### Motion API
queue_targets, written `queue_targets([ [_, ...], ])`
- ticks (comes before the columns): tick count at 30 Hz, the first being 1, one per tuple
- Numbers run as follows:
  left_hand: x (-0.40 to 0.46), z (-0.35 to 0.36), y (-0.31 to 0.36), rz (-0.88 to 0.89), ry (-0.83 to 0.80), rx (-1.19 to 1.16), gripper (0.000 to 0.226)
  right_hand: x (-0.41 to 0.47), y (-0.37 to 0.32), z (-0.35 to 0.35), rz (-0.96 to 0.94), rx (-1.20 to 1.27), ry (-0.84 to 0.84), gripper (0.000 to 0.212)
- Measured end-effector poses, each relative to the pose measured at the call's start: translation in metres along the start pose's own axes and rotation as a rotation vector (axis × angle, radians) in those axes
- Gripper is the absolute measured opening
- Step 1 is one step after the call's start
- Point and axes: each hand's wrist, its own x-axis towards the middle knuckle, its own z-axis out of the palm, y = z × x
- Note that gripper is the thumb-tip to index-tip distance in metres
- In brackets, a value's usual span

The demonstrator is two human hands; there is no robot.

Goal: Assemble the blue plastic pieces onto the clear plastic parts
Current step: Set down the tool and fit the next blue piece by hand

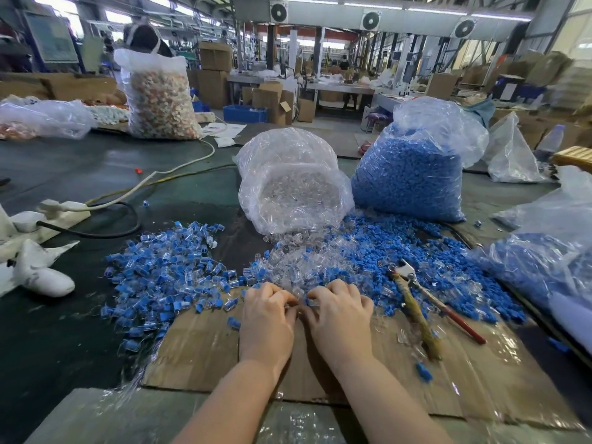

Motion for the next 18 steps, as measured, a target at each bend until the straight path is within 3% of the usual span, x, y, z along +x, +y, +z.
queue_targets([
  [9,-0.0015,0.0013,0.0007,0.05,-0.033,0.032,0.028,0.0022,0.005,0.0027,0.02,-0.054,0.006,0.018],
  [18,-0.0031,-0.0004,0.001,0.075,-0.046,0.01,0.018,0.0059,0.0053,-0.0001,-0.069,-0.041,0.033,0.013],
])
